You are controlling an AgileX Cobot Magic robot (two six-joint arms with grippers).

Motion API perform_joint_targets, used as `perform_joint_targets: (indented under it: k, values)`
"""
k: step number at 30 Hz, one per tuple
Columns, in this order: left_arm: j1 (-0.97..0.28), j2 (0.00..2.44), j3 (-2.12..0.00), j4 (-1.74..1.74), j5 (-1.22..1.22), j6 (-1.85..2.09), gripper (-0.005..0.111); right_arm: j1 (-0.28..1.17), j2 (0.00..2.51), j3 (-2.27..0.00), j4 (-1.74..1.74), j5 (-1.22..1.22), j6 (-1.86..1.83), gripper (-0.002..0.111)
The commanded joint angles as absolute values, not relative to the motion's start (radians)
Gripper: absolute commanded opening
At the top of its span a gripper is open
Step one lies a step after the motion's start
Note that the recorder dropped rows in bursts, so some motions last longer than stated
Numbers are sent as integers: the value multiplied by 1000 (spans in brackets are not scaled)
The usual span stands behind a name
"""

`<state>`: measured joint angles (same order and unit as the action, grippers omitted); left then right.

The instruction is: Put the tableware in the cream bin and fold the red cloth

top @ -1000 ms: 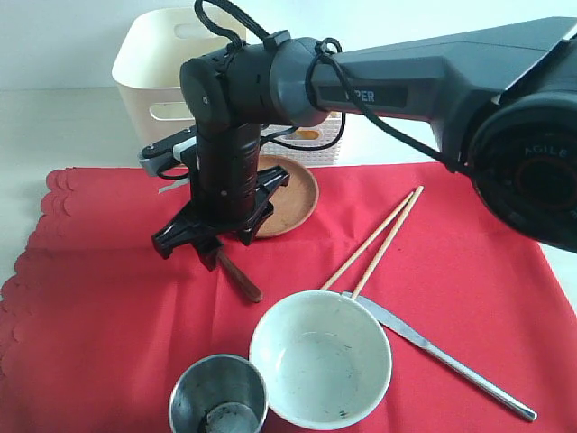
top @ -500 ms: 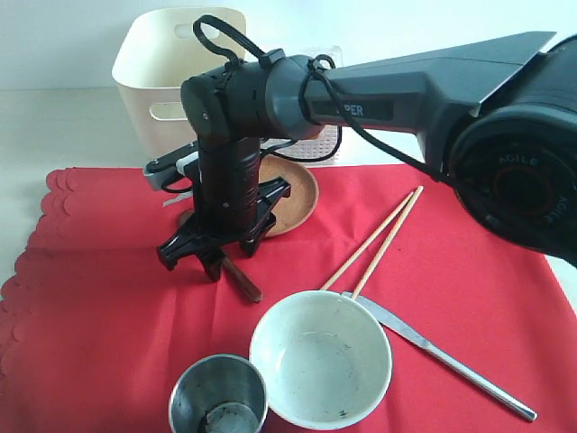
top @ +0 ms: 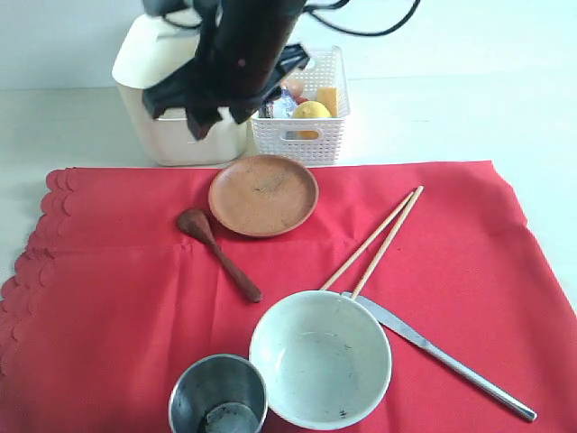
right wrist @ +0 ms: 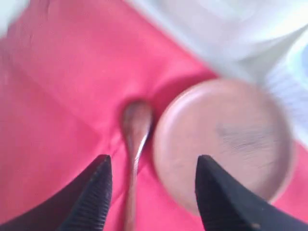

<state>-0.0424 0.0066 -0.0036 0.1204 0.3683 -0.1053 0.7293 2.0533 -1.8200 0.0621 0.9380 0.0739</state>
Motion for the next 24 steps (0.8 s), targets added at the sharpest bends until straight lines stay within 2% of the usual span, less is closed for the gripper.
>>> perform_joint_targets:
  k: [1, 13, 24]
  values:
    - [-39, 0, 0, 120, 363, -110, 0, 650, 1961, -1821, 52, 886, 110, 51]
    - [-39, 0, 0, 120, 363, -110, 0, 604, 1909, -1821, 146, 884, 103, 51]
    - [-39, 0, 0, 120, 363, -110, 0, 654, 1985, -1821, 199, 1106, -32, 51]
